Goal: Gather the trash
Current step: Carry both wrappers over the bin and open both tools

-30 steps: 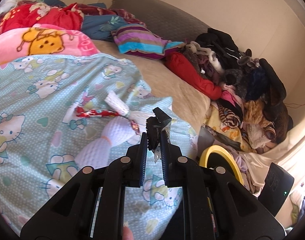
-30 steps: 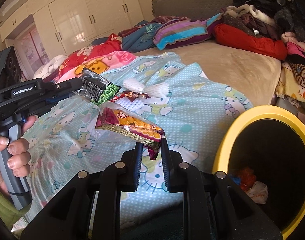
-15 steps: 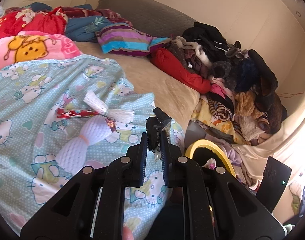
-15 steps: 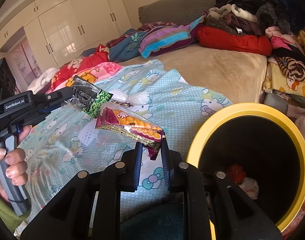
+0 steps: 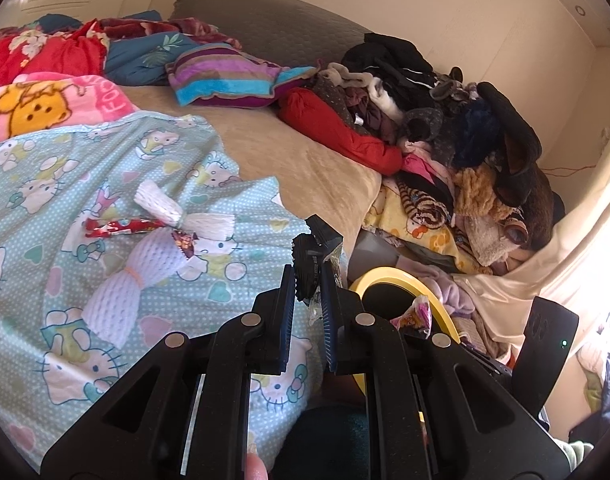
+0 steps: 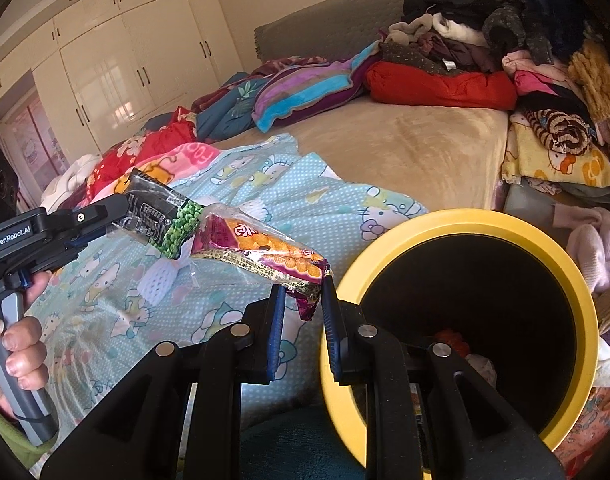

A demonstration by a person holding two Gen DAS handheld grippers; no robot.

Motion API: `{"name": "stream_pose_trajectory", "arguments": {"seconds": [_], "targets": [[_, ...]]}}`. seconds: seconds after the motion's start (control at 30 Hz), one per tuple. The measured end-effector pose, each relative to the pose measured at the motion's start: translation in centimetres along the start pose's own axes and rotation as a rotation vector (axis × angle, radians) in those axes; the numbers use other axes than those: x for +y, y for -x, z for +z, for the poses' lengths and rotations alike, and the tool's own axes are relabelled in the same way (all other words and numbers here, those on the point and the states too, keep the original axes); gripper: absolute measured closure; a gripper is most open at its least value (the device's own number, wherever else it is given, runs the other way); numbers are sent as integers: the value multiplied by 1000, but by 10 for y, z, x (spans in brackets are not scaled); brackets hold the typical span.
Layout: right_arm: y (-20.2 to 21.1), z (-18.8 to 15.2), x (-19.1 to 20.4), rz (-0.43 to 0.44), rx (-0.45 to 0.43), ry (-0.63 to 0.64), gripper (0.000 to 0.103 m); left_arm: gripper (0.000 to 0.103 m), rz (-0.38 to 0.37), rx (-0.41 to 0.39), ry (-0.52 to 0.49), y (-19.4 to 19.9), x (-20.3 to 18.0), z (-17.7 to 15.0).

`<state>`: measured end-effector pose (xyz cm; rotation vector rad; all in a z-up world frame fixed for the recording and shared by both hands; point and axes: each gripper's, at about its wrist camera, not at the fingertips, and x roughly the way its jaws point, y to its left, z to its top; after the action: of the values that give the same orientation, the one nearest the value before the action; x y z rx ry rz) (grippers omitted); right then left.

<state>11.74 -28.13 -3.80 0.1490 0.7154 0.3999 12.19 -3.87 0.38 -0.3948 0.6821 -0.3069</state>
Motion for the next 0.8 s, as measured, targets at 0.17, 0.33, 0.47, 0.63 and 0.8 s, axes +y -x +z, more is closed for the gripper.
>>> {"name": "stream_pose_trajectory", "arguments": {"seconds": [0.17, 0.33, 0.47, 0.63, 0.8], "targets": [[5, 2, -8, -14, -15, -19, 85, 95, -13, 6, -18, -1, -9, -2], [10, 3, -19, -28, -28, -45, 85, 95, -26, 16, -37, -5, -18, -3], [13, 3, -30, -41, -34, -63, 85, 95, -39, 26, -51, -8, -26, -6], [17, 3, -44, -61, -43, -97, 85, 95, -57, 42, -74, -14, -37, -9], [22, 2, -62, -87, -51, -141, 85, 95, -71, 60, -94, -20, -48, -14]]}}
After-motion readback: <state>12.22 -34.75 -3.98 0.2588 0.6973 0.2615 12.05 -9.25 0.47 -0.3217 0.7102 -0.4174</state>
